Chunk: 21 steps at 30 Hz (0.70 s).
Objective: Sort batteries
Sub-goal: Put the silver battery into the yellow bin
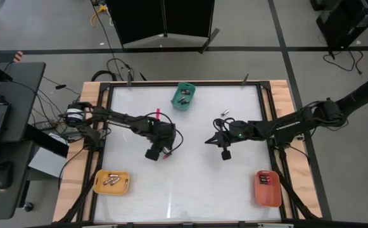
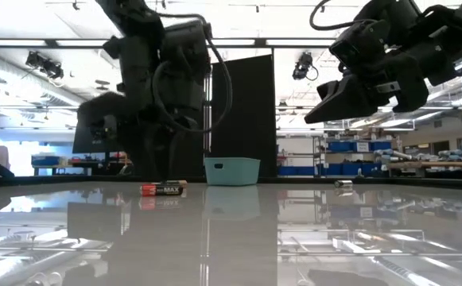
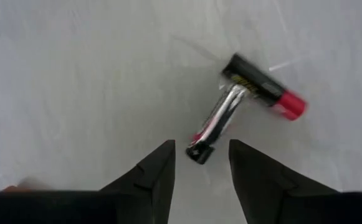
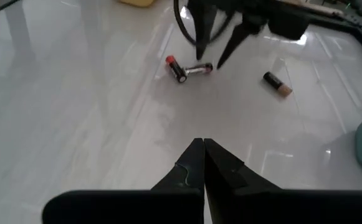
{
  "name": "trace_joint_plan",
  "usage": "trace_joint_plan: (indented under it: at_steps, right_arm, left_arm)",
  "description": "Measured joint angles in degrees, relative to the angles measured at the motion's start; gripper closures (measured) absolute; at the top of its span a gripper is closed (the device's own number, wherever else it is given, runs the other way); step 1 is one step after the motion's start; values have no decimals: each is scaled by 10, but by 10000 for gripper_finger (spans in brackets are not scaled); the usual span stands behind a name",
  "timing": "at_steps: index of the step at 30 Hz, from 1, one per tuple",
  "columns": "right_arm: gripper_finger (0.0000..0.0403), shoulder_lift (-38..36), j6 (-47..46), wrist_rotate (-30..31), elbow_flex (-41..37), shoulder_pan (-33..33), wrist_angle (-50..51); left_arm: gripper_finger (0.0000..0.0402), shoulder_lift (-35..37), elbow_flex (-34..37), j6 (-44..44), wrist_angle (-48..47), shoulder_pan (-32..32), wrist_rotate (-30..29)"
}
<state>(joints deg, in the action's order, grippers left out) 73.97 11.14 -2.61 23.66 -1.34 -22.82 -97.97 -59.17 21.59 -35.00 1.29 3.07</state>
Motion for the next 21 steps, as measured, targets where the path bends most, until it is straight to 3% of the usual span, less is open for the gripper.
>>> trace_joint_plan:
  at_steps: [10, 21]
  right_arm:
    - [394, 0, 0, 0, 0, 0, -12]
    - [394, 0, 0, 0, 0, 0, -16]
  left_arm:
    - [243, -44, -2, 19, 20, 13, 4]
    - [269, -42, -1, 37, 23, 11, -15]
